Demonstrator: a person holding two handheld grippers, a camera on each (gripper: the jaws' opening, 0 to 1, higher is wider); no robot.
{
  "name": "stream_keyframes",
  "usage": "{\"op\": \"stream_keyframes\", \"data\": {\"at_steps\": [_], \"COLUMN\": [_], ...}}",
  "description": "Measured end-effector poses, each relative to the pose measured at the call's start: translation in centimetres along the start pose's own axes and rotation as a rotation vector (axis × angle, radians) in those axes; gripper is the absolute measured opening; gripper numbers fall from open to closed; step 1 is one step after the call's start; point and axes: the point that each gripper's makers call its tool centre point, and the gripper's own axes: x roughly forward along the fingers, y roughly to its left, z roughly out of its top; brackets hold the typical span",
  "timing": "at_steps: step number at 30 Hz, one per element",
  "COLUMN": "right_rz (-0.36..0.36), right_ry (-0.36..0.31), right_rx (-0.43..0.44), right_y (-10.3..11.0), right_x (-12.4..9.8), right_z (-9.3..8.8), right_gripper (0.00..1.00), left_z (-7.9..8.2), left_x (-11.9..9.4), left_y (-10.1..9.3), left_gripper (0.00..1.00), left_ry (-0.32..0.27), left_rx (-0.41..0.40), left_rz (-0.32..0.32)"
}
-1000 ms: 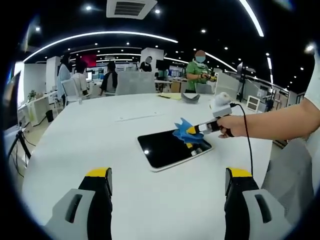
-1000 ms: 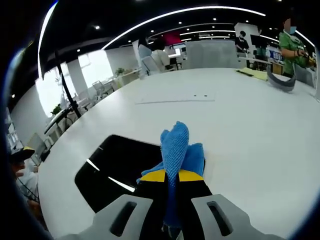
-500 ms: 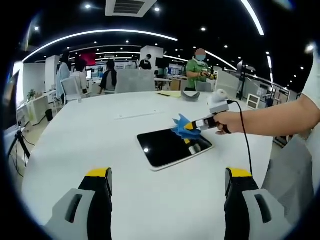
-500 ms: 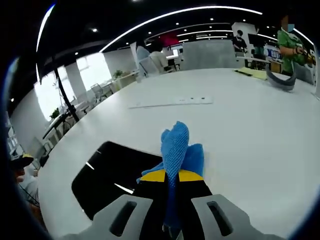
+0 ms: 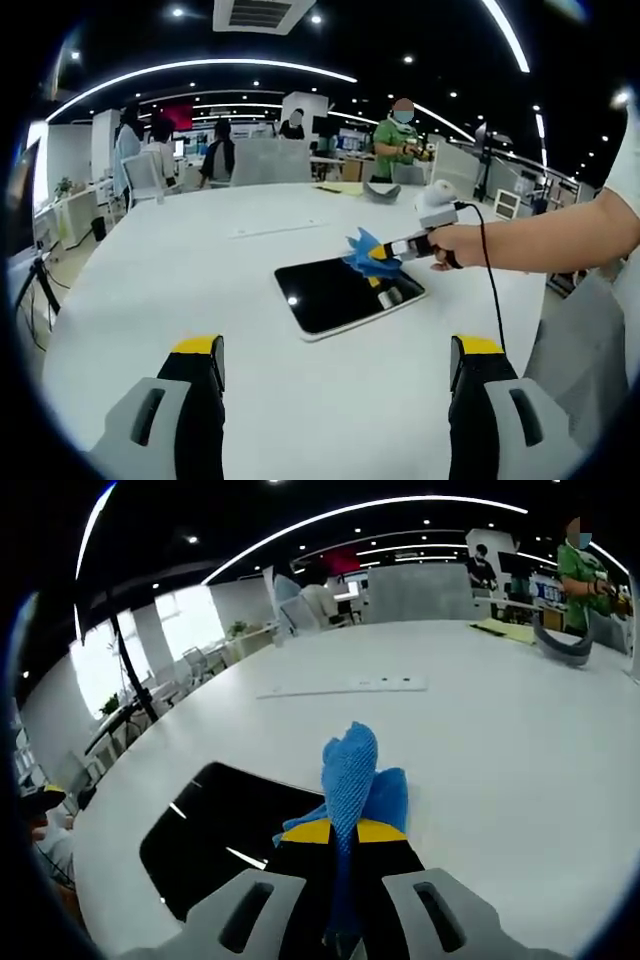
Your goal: Wipe the mirror surface with the cleaning cloth until all visible marks leave the cleaned area.
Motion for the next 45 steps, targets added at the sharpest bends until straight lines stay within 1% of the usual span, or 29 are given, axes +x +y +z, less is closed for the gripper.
{"op": "stream_keyframes", "data": {"at_steps": [18,31,37,43,45], "right_rz": [-0.009,0.012,0.020,0.028,0.032], "right_ry": [0.016,0.032,0.039,0.046,0.047], "right_rx": [0.003,-0.018,-0.029,-0.037,-0.040], "right_y": [0.2,1.9,2.4,2.1,2.6], "right_x": [0.4,1.7,1.9,2.9,2.8], "right_z": [0.2,0.7,0.8,0.9,0.9], "right_gripper": [0.02,0.02,0.02,0.02,0.02], "left_z": [-0.4,-0.6,-0.6,-0.7,-0.7], "left_x": [-0.2,-0.5,-0.6,-0.7,-0.8], "left_y": [0.4,1.2,1.2,1.3,1.4], "left_gripper": [0.95,0.95,0.95,0.95,0.95], "left_ry": [-0.006,-0.009,-0.011,-0.012,-0.013], "left_rx": [-0.014,-0.023,-0.028,-0.032,-0.033], "left_rz": [0.008,0.022,0.024,0.027,0.028]}}
